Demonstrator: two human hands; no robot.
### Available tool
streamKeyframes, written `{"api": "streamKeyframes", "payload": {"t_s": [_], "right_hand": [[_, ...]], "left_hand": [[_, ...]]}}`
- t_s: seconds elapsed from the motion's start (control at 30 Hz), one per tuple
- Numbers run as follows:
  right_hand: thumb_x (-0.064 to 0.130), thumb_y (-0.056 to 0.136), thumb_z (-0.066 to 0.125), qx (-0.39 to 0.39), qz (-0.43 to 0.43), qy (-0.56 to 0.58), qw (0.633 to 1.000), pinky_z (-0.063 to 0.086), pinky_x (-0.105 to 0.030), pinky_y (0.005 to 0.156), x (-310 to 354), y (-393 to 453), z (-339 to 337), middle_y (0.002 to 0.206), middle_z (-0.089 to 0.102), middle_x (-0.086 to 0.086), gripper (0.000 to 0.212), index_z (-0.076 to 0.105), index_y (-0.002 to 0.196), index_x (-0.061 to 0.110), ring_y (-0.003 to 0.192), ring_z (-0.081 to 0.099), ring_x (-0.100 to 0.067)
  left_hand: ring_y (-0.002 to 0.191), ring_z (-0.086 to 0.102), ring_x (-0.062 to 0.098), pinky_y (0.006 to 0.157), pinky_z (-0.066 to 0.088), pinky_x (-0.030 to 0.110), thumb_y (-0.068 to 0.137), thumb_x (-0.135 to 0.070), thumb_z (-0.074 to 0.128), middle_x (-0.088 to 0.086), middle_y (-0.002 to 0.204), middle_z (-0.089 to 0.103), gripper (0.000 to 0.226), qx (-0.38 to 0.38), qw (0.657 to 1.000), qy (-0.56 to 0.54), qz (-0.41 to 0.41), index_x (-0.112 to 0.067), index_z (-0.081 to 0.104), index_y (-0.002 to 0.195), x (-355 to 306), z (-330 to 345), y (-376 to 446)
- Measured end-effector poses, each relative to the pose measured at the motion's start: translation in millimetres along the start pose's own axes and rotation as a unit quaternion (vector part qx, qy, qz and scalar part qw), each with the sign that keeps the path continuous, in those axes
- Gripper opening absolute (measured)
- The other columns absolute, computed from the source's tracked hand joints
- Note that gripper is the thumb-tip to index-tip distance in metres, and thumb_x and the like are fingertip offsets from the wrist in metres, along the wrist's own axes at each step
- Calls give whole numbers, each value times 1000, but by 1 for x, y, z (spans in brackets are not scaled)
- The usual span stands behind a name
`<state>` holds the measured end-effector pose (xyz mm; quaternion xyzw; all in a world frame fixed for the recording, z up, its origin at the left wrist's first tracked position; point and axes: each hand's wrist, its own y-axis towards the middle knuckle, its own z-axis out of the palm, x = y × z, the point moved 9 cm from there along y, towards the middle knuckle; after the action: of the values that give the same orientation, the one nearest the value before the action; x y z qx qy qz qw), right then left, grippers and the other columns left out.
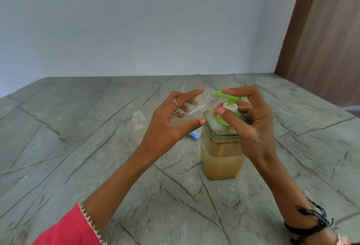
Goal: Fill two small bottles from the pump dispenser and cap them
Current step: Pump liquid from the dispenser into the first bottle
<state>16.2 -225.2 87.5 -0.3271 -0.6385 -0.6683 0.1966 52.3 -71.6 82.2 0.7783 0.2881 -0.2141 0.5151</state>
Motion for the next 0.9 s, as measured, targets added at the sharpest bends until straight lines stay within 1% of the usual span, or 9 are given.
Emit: {"api": "streamKeyframes", "payload": {"t_s": [0.13, 0.23, 0.27, 0.37, 0.5, 0.67, 0.73, 0.83, 0.9], "right_hand": [[32, 83, 60, 22, -16, -27, 999, 50, -15, 76, -3, -1, 2, 87, 70, -10, 27, 55, 109, 38, 85, 69, -23], [30, 85, 58, 31, -30, -38, 998, 44, -9, 84, -2, -3, 2, 91, 70, -6, 32, 52, 117, 30, 91, 68, -21], [28, 86, 58, 34, -35, -39, 998, 46, -12, 85, -2, -3, 3, 95, 70, -2, 34, 51, 119, 27, 93, 68, -18], [23, 87, 58, 28, -68, -65, 995, 54, -35, 88, 1, -3, 2, 119, 60, 1, 36, 51, 123, 27, 107, 63, -19], [14, 89, 56, 12, -146, -122, 982, 48, -27, 98, 13, -5, 0, 135, 38, 2, 39, 51, 127, 18, 123, 51, -16], [10, 89, 54, 24, -176, -148, 973, 45, -14, 91, 17, -6, 3, 128, 44, 12, 41, 48, 129, 18, 104, 59, 2], [14, 88, 55, 25, -176, -153, 972, 45, -13, 89, 16, -6, 3, 128, 45, 13, 43, 48, 130, 17, 102, 60, -1], [18, 88, 54, 25, -176, -156, 971, 45, -18, 91, 17, -6, 2, 126, 47, 11, 42, 49, 129, 12, 104, 62, -17], [19, 88, 54, 16, -179, -165, 970, 47, -20, 90, 19, -6, 1, 124, 49, 9, 40, 50, 127, 12, 101, 63, -19]], "left_hand": [[91, 54, 7, 82, 45, 14, 74, -41, 64, -11, 101, 56, 48, -4, 1000, 2, -2, -42, 51, 119, 0, -1, 1], [90, 54, 7, 82, 45, 14, 74, -41, 64, -10, 102, 56, 48, -7, 1000, 3, 1, -42, 49, 119, -1, -2, 1], [90, 54, 7, 82, 45, 14, 74, -41, 64, -11, 101, 56, 48, -8, 1000, 3, 2, -42, 49, 119, -1, -2, 1], [90, 54, 5, 80, 45, 13, 74, -41, 64, -12, 102, 56, 47, -9, 1000, 2, 2, -43, 51, 119, -2, -2, 2], [91, 55, 7, 80, 45, 14, 74, -41, 65, -13, 100, 56, 49, -11, 1000, -3, 2, -42, 50, 120, -1, -2, 2], [91, 55, 9, 81, 46, 16, 74, -42, 64, -14, 101, 55, 50, -12, 1000, -1, 5, -43, 48, 121, -1, -2, 2], [91, 55, 8, 81, 45, 15, 73, -43, 64, -14, 101, 55, 51, -12, 1000, 1, 6, -43, 48, 122, 0, -2, 2], [91, 54, 6, 80, 45, 13, 74, -43, 64, -15, 102, 55, 50, -11, 1000, 5, 7, -45, 48, 121, 0, -2, 3], [91, 54, 4, 80, 45, 12, 74, -44, 64, -16, 102, 54, 46, -9, 1000, 8, 5, -46, 52, 118, 1, -2, 3]]}}
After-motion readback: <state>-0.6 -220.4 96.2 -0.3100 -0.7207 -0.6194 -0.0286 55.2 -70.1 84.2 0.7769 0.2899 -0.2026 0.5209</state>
